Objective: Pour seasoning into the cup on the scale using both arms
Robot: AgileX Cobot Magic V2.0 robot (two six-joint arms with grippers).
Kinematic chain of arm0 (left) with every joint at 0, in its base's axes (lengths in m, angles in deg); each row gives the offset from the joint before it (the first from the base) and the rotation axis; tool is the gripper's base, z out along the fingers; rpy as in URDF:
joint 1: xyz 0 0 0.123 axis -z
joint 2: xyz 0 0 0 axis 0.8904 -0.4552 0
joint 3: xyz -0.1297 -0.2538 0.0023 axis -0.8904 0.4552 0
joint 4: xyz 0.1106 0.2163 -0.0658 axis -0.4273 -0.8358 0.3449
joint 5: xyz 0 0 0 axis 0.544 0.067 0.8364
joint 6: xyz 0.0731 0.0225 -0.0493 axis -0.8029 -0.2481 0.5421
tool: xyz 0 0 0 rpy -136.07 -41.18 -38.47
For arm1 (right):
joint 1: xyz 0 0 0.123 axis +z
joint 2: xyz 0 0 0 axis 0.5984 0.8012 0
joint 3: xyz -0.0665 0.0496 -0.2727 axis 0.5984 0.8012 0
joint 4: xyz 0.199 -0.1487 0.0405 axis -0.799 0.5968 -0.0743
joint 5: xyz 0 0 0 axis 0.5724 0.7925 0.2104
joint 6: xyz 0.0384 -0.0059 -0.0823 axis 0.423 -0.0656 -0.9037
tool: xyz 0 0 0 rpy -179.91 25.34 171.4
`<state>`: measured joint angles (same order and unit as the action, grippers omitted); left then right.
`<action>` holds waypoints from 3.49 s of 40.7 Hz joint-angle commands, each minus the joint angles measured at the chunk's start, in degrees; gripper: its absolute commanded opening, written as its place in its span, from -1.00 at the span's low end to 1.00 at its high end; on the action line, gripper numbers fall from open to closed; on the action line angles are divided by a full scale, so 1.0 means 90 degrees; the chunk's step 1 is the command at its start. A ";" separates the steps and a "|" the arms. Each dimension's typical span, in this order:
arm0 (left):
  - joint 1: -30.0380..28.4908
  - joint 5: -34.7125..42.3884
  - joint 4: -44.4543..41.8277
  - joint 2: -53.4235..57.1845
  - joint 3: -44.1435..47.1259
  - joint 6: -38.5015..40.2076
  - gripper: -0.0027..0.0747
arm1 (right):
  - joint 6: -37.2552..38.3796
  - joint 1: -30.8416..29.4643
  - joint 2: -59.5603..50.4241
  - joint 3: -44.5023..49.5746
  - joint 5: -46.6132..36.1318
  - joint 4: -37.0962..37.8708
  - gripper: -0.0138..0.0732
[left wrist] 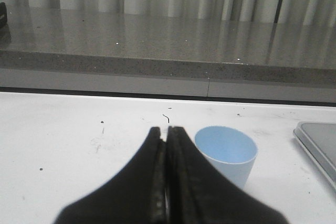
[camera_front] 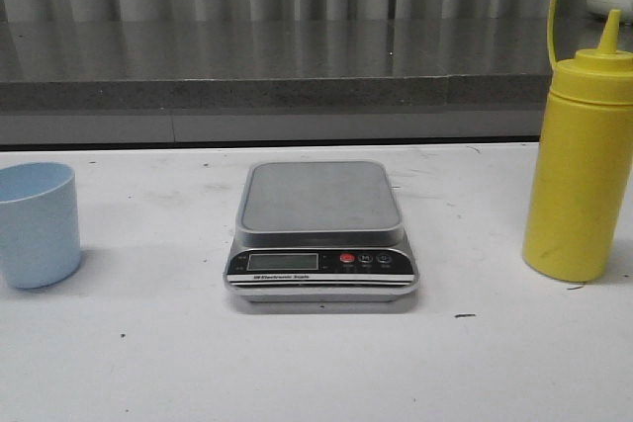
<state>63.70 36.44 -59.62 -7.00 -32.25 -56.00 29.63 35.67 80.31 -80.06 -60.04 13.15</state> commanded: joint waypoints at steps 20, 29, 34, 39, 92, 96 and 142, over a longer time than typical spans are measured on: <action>-0.0016 0.0514 0.0067 0.0093 0.0150 0.0036 -0.98 | -0.0044 -0.0044 -0.0107 -0.0040 -0.0485 0.0012 -0.84; -0.0016 0.0514 0.0067 0.0093 0.0150 0.0036 -0.98 | -0.0044 -0.0044 -0.0107 -0.0040 -0.0497 0.0012 -0.84; -0.0016 0.0514 0.0067 0.0093 0.0150 0.0036 -0.98 | -0.0044 -0.0044 -0.0107 -0.0040 -0.0566 0.0012 -0.84; -0.0016 0.0514 0.0067 0.0093 0.0150 0.0036 -0.98 | -0.0044 -0.0044 -0.0107 -0.0040 -0.0588 0.0012 -0.84; -0.0016 0.0347 -0.0499 -0.2396 -0.2572 0.0036 -0.16 | 0.0045 -0.0044 0.2350 -0.3246 0.0469 -0.0015 -0.15; -0.0016 0.0347 -0.0499 -0.2396 -0.2560 0.0036 0.50 | 0.0045 -0.0044 0.2350 -0.3246 0.0469 -0.0015 0.34; 0.2437 -0.3487 -0.0573 -0.8050 -0.6522 0.0251 0.72 | 0.0045 -0.0023 0.2350 -0.3246 0.0475 -0.0015 0.82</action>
<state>85.32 7.81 -64.44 -76.66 -85.90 -55.50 30.11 35.67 100.63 -107.32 -51.18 13.04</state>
